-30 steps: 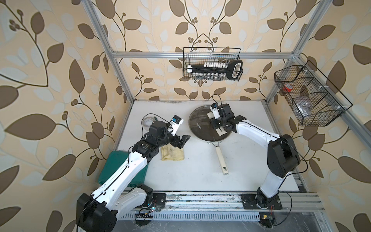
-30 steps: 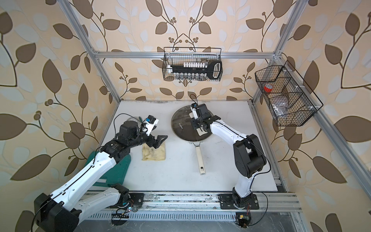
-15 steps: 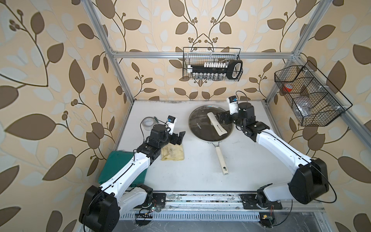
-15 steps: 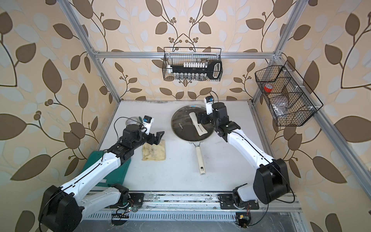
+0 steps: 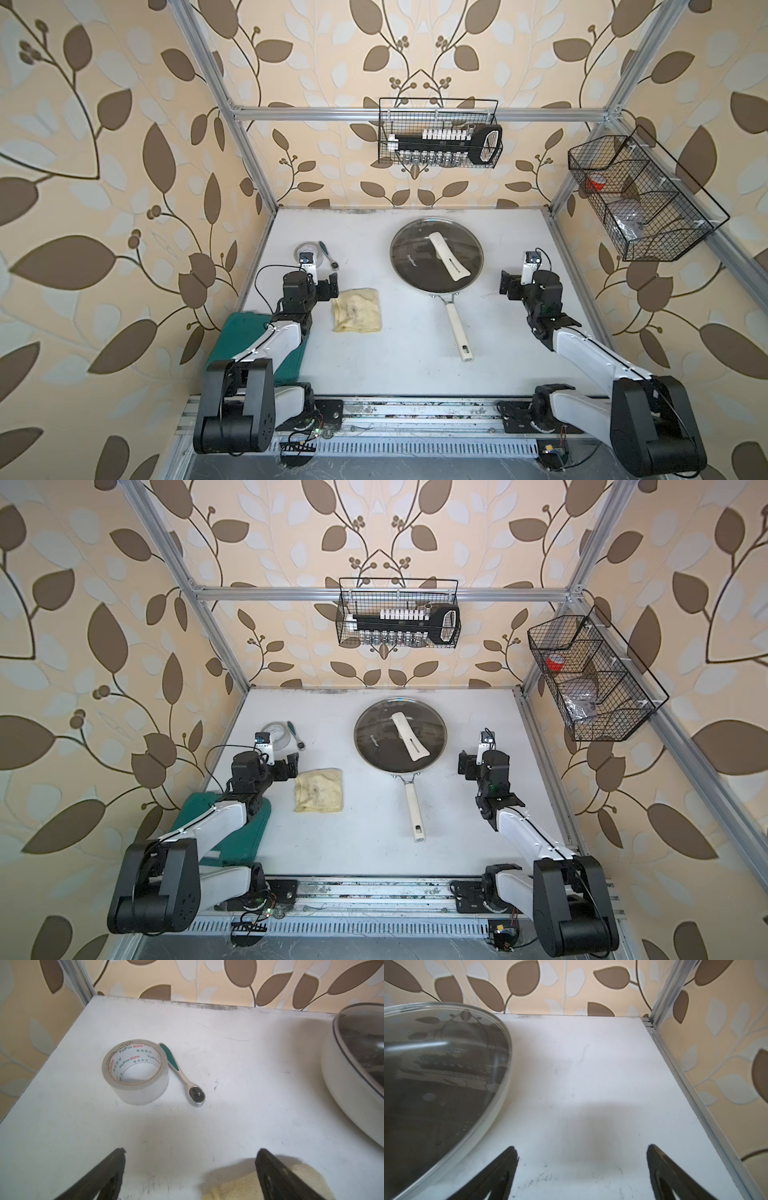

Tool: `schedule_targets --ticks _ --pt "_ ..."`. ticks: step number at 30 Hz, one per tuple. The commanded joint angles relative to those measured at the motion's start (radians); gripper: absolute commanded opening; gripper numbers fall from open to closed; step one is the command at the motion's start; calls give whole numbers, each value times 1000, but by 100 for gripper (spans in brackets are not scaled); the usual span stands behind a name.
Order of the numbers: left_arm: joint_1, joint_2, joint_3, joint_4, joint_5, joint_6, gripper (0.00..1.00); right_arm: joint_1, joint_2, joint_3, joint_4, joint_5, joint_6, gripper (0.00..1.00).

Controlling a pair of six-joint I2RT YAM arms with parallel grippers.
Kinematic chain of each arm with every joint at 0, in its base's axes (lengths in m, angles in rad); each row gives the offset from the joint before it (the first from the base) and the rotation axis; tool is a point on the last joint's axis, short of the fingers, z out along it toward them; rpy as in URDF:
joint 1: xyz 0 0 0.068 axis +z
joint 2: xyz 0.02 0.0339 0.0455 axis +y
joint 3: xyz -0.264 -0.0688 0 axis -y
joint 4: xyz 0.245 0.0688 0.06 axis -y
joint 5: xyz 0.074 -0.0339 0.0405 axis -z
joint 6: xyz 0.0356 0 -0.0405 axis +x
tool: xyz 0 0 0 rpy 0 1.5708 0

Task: Wipe the pot lid with a cloth
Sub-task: Reset both arms

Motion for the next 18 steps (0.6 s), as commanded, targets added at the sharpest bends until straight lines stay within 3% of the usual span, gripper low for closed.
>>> schedule_targets --ticks 1,7,10,12,15,17,18 --pt "20 33 33 139 105 -24 99 -16 71 -25 190 16 9 96" --pt "19 17 35 52 117 -15 99 -16 245 -122 516 -63 5 96" --pt "21 -8 -42 120 97 -12 99 -16 348 -149 673 -91 -12 96" --pt "27 55 -53 181 101 -12 99 -16 307 -82 471 -78 -1 96" --pt "28 160 -2 204 162 -24 99 -17 333 -45 436 -82 -2 96" --pt "16 261 -12 307 151 -12 99 -17 333 -47 444 -82 -4 96" --pt "-7 260 -1 261 109 -6 99 -17 331 -44 431 -84 -3 96"
